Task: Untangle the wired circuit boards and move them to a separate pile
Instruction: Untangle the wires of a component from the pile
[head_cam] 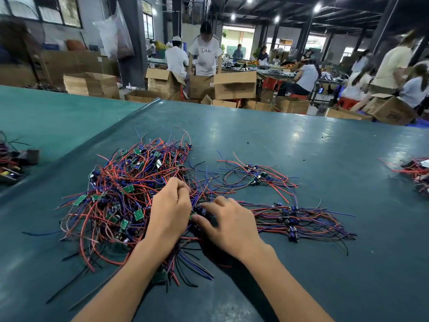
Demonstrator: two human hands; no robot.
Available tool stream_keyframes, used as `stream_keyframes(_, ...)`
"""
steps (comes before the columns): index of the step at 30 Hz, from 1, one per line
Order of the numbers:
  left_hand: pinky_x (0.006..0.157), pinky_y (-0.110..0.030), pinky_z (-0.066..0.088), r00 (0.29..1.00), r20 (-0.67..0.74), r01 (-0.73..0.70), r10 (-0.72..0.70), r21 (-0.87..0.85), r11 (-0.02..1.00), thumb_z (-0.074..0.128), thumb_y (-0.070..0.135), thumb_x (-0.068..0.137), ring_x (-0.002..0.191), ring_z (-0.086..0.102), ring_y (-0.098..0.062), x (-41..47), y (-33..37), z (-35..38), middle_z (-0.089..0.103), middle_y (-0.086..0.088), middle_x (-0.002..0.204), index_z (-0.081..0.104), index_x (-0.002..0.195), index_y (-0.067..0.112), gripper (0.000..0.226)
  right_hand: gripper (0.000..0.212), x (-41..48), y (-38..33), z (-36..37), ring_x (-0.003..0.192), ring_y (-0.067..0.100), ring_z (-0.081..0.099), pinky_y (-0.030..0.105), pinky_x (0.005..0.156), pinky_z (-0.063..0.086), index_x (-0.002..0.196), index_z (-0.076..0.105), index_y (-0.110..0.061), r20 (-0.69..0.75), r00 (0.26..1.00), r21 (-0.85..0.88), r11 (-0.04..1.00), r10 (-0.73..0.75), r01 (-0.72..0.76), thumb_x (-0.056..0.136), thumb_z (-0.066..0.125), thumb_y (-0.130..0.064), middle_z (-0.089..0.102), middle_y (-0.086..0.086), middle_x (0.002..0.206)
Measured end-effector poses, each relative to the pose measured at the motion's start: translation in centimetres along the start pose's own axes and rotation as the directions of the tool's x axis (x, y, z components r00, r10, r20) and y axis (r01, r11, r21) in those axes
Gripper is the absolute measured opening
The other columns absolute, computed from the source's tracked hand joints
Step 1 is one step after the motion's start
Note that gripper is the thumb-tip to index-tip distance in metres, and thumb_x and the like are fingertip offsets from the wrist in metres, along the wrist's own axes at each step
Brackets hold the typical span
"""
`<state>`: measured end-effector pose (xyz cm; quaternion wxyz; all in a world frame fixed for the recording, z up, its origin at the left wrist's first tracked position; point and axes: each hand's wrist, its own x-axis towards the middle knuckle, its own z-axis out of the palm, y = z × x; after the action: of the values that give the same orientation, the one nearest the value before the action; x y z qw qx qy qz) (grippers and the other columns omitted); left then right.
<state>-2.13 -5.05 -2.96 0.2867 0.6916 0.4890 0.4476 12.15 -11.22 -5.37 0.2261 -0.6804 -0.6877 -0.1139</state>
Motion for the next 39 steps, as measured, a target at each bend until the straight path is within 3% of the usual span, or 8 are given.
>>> stream_keyframes(5, 0.063, -0.033, 0.032, 1.0, -0.009, 0.01, -0.01, 0.01, 1.0, 0.047, 0.012, 0.097, 0.062, 0.051, -0.012, -0.2, -0.3, 0.5, 0.058, 0.006, 0.064, 0.057, 0.083, 0.022, 0.02, 0.038, 0.6, 0.2, 0.2, 0.1, 0.015, 0.057, 0.028, 0.07, 0.042, 0.107, 0.073, -0.037, -0.04, 0.998, 0.114, 0.992, 0.053, -0.049, 0.09, 0.053, -0.065, 0.061, -0.01, 0.099)
stream_keyframes(10, 0.063, -0.034, 0.04, 0.999, 0.002, -0.038, 0.038, 0.036, 0.999, 0.054, 0.028, 0.097, 0.061, 0.057, -0.006, -0.2, -0.4, 0.5, 0.063, 0.007, 0.063, 0.056, 0.084, 0.027, 0.014, 0.018, -0.2, 0.6, -1.3, 0.081, 0.008, 0.061, 0.025, 0.074, 0.047, 0.095, 0.072, -0.027, -0.185, 0.957, 0.478, 0.871, 0.223, -0.11, 0.087, 0.065, -0.042, 0.069, -0.014, 0.089)
stream_keyframes(15, 0.058, -0.033, 0.039, 0.989, 0.02, -0.145, 0.143, 0.119, 0.982, 0.042, 0.061, 0.096, 0.059, 0.054, -0.008, -0.8, -0.1, 0.7, 0.057, 0.01, 0.058, 0.055, 0.075, 0.028, 0.041, 0.007, -0.3, 1.2, -3.5, 0.073, 0.021, 0.069, 0.028, 0.073, 0.056, 0.1, 0.07, -0.011, -0.025, 0.876, 0.972, 0.216, 0.481, -0.091, 0.095, 0.066, -0.01, 0.075, 0.006, 0.084)
stream_keyframes(18, 0.058, -0.035, 0.043, 0.971, 0.055, -0.23, 0.231, -0.019, 0.973, 0.039, 0.063, 0.094, 0.058, 0.054, -0.011, -0.8, 0.1, 0.6, 0.059, 0.004, 0.063, 0.066, 0.078, 0.021, 0.052, 0.01, -0.2, 1.3, -4.5, 0.063, 0.026, 0.062, 0.033, 0.065, 0.056, 0.094, 0.071, -0.008, 0.136, 0.876, 0.976, -0.216, 0.463, -0.037, 0.086, 0.067, -0.012, 0.069, 0.017, 0.084)
stream_keyframes(20, 0.058, -0.027, 0.045, 0.967, 0.084, -0.222, 0.241, -0.195, 0.955, 0.045, 0.057, 0.095, 0.06, 0.055, -0.008, -0.9, 0.5, 0.7, 0.064, 0.002, 0.07, 0.074, 0.089, 0.022, 0.046, 0.012, -0.2, 1.3, -4.6, 0.061, 0.026, 0.061, 0.034, 0.063, 0.056, 0.093, 0.072, -0.007, 0.173, 0.882, 0.949, -0.313, 0.438, -0.03, 0.082, 0.069, -0.01, 0.067, 0.019, 0.084)
stream_keyframes(25, 0.052, -0.012, 0.037, 0.948, 0.253, -0.03, 0.194, -0.533, 0.845, 0.056, 0.046, 0.092, 0.061, 0.051, -0.006, -1.2, 1.6, 0.9, 0.066, 0.004, 0.078, 0.078, 0.101, 0.026, 0.031, 0.027, -0.3, 1.3, -4.6, 0.056, 0.018, 0.058, 0.029, 0.046, 0.046, 0.094, 0.076, -0.01, 0.217, 0.919, 0.949, -0.291, 0.329, -0.12, 0.068, 0.085, -0.012, 0.064, 0.01, 0.08)
stream_keyframes(31, 0.044, -0.018, 0.027, 0.926, 0.337, 0.115, 0.169, -0.68, 0.724, 0.067, 0.03, 0.093, 0.049, 0.033, -0.011, -1.1, 1.6, 1.1, 0.048, 0.0, 0.068, 0.079, 0.097, 0.016, 0.019, 0.022, -0.8, 0.8, -4.3, 0.053, 0.011, 0.055, 0.019, 0.046, 0.036, 0.091, 0.072, -0.019, 0.374, 0.9, 0.919, -0.223, 0.224, -0.326, 0.074, 0.082, -0.01, 0.071, -0.002, 0.093)
stream_keyframes(39, 0.059, -0.038, 0.017, 0.904, 0.413, 0.261, 0.107, -0.734, 0.627, 0.082, 0.037, 0.074, 0.065, 0.02, -0.029, -0.4, 0.7, 1.2, 0.041, -0.005, 0.064, 0.071, 0.083, 0.005, 0.035, 0.024, -0.5, 0.4, -4.1, 0.043, 0.01, 0.028, 0.019, 0.044, 0.016, 0.086, 0.076, -0.017, 0.395, 0.892, 0.919, -0.088, 0.219, -0.385, 0.077, 0.078, -0.039, 0.049, 0.007, 0.07)
